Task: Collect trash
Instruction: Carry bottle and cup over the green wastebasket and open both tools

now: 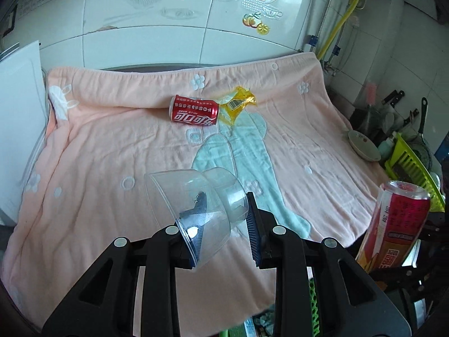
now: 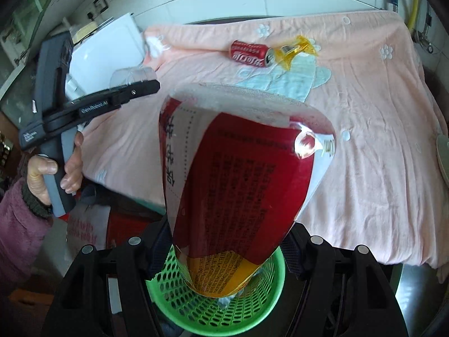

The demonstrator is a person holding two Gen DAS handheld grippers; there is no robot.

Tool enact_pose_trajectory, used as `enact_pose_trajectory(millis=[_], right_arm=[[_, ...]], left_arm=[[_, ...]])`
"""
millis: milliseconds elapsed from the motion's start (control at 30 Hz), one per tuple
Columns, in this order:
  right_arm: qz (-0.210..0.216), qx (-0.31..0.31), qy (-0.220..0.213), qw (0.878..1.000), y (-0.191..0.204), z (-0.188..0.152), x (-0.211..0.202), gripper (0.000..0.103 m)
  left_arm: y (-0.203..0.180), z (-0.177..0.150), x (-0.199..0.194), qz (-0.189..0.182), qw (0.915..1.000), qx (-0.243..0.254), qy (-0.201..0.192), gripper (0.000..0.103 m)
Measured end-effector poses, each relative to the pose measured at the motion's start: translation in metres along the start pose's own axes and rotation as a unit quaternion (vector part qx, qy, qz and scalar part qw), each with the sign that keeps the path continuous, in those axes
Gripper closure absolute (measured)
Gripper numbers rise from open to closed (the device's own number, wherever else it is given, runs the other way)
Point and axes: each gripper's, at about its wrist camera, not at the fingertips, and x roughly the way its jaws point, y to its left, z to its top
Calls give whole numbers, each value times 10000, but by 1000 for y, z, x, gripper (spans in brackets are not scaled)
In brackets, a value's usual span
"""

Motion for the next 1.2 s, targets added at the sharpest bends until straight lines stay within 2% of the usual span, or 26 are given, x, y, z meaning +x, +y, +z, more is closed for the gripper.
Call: enact_pose_trajectory(millis=[233,367,467,533,600,667,833,967,1200], right_arm=[[-88,-324,176,9993,29,-56,0,38],[-99,-422,342,9985,39,-80,13,38],[-318,-586,445,9968,46,-94,25,38],[-410,-626,579,9955,48,-103,32,33],[-422,-608,515,9959,47,-108,30,24],[-433,-565,416,9966,44,-112,23,21],[-453,-443,200,9978,35,-113,4,20],[-445,-301,11,9986,27,-118,-12,15],[-483,-77,-174,9987,14,-127,-28,14]], left_arm=[[-22,-49,-60,51,9999,-3,-138,76],[-29,-72,-79,21,9999,-40,-157,76],[-34,-86,-87,-19,9999,-43,-155,76],[-38,-93,-92,-2,9999,8,-157,76],[-41,-99,-95,6,9999,25,-160,76],[-43,-103,-96,-17,9999,5,-152,76],[-49,-112,-97,-84,9999,-35,-101,76],[-58,-117,-100,-178,9998,-11,-93,76],[-82,-133,-90,-375,9991,165,139,76]])
